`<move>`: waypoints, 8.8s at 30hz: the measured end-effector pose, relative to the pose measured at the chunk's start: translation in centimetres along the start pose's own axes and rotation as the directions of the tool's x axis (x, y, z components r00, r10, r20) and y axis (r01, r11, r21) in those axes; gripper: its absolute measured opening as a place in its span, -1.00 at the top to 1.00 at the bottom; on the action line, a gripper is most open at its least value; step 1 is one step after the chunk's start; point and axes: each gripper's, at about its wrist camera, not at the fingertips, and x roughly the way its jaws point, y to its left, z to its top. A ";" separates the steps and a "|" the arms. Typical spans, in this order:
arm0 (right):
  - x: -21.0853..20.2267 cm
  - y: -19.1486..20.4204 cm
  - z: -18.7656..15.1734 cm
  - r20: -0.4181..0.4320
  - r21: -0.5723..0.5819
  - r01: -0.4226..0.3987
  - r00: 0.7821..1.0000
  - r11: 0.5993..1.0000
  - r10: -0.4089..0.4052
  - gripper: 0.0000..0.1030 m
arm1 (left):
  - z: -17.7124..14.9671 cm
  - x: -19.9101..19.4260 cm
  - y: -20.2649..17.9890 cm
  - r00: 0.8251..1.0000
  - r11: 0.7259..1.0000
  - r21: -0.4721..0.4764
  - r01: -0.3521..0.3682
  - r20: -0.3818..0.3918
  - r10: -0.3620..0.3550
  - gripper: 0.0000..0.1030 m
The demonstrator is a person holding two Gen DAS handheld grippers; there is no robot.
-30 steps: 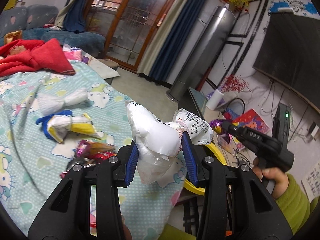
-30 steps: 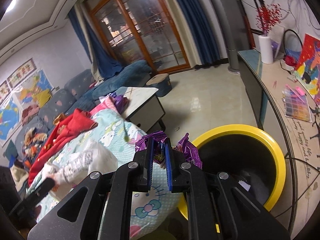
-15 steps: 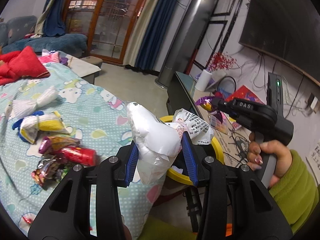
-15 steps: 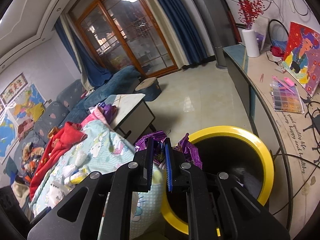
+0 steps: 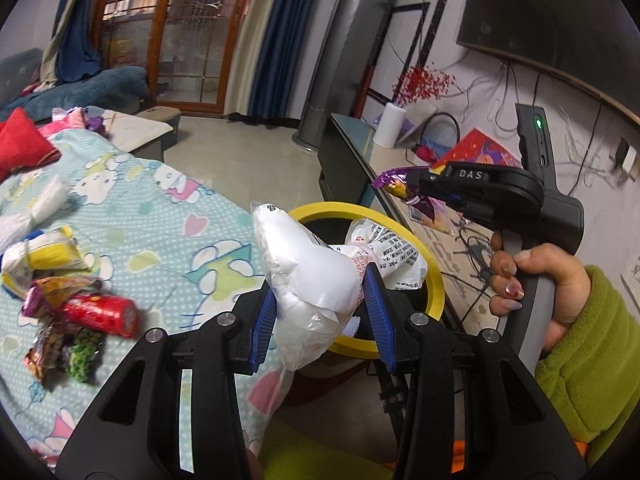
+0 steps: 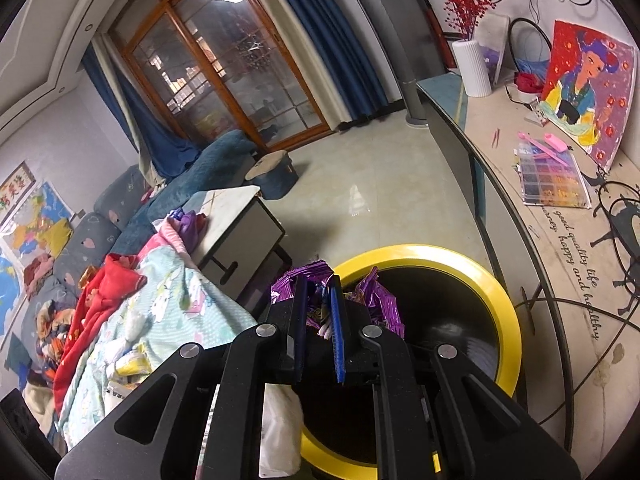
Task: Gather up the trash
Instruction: 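Move both tools over the yellow bin and release the white bag and wrappers, then bring both open tools back over the remaining trash on the bed, then grasp the blue glove with the left tool while the right tool grasps the red can, then carry the blue glove and red can over the yellow bin with both tools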
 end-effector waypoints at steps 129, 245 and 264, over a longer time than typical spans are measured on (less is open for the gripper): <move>2.1 19.6 -12.1 -0.283 -0.569 -0.340 0.936 0.749 0.210 -0.24 | -0.9 -13.7 20.2 0.836 0.771 -0.522 -0.365 0.179 0.518 -0.78; -0.2 11.9 -3.6 -0.118 -0.320 -0.298 0.954 0.899 0.274 0.45 | 2.1 -9.2 9.3 0.979 0.960 -0.279 0.004 0.197 0.053 0.94; 0.2 6.7 -2.0 -0.086 -0.211 -0.186 0.981 0.959 0.172 0.45 | 2.0 -5.8 4.6 0.991 0.985 -0.166 0.042 0.136 -0.019 0.93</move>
